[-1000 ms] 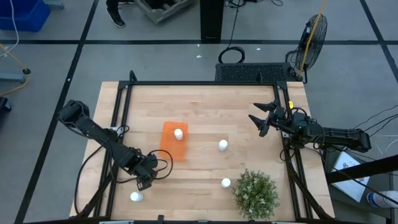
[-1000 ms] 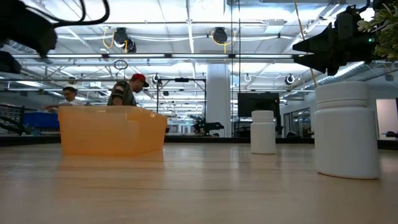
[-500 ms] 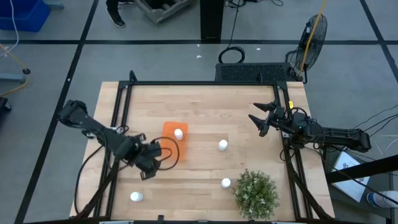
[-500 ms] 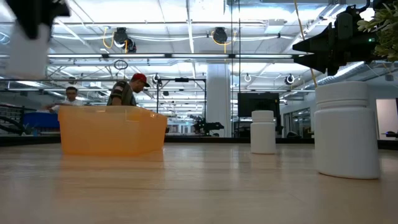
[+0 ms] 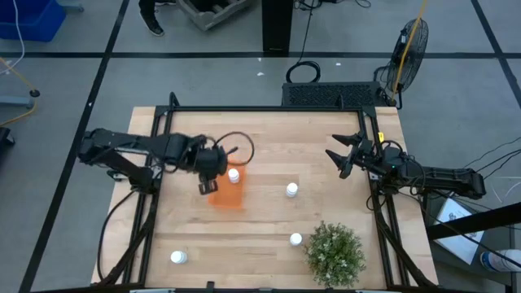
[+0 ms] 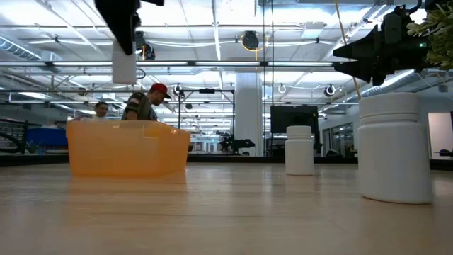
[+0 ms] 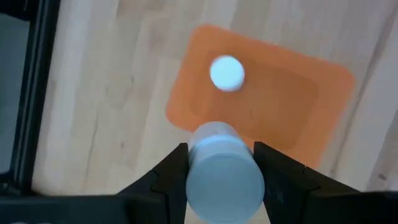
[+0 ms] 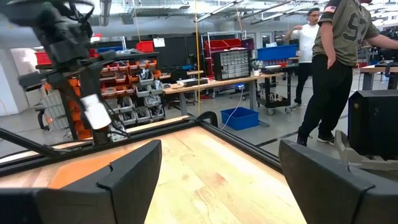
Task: Pick and place pill bottles into a basket
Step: Put the white medicine bottle into the orange bin
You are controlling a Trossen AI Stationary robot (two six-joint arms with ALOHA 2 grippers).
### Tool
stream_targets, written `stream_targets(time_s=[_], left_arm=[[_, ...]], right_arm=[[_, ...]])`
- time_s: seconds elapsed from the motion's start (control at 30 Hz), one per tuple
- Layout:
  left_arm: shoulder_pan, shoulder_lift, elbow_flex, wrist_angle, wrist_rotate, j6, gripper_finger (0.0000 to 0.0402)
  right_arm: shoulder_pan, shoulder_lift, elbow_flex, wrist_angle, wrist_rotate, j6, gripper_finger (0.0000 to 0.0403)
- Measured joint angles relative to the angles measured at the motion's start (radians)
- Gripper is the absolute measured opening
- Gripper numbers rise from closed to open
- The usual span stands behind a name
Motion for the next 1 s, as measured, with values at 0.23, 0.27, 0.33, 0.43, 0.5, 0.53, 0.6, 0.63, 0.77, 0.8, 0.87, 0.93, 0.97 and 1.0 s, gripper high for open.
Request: stream_targets(time_s=[0.23, 0.27, 0.33, 0.43, 0.5, 0.53, 0.6, 0.63, 0.77, 0.8, 0.87, 0.93, 0.97, 1.0], left_arm=[[0.111, 0.014, -0.013, 0.101, 0.026, 0.14, 0.016], [0.119, 0.017, -0.026, 0.112, 0.031, 0.149, 0.016], [0.13, 0.018, -0.058, 0.133, 0.047, 0.164, 0.016], [0.139, 0.016, -0.12, 0.213, 0.107, 0.191, 0.016], [0.14, 0.019, -0.154, 0.224, 0.118, 0.193, 0.016], [0.141, 0.019, -0.167, 0.222, 0.118, 0.193, 0.016], [0.141, 0.016, -0.193, 0.225, 0.116, 0.191, 0.016], [0.142, 0.016, -0.208, 0.229, 0.115, 0.19, 0.016], [0.151, 0.017, -0.265, 0.282, 0.137, 0.173, 0.016], [0.153, 0.017, -0.278, 0.299, 0.144, 0.172, 0.016], [0.153, 0.017, -0.304, 0.325, 0.15, 0.172, 0.016], [0.153, 0.017, -0.328, 0.37, 0.165, 0.178, 0.016], [0.153, 0.017, -0.342, 0.391, 0.173, 0.18, 0.016], [0.153, 0.017, -0.353, 0.403, 0.176, 0.179, 0.016]], right_arm=[[0.0, 0.0, 0.0, -0.016, 0.0, 0.014, 0.0313], [0.0, 0.0, 0.0, -0.022, 0.0, 0.018, 0.0313], [0.0, 0.0, 0.0, -0.031, 0.0, 0.018, 0.0313], [0.0, 0.0, 0.0, -0.032, 0.0, 0.019, 0.0313], [0.0, 0.0, 0.0, -0.032, 0.0, 0.019, 0.0313], [0.0, 0.0, 0.0, -0.032, 0.0, 0.019, 0.0313], [0.0, 0.0, 0.0, -0.031, 0.0, 0.019, 0.0313], [0.0, 0.0, 0.0, -0.031, 0.0, 0.019, 0.0313], [0.0, 0.0, 0.0, -0.03, 0.0, 0.019, 0.0313], [0.0, 0.0, 0.0, -0.031, 0.0, 0.019, 0.0313], [0.0, 0.0, 0.0, -0.03, 0.0, 0.019, 0.0313], [0.0, 0.0, 0.0, -0.026, 0.0, 0.019, 0.0313], [0.0, 0.0, 0.0, -0.023, 0.0, 0.019, 0.0313], [0.0, 0.0, 0.0, -0.023, 0.0, 0.019, 0.0313]])
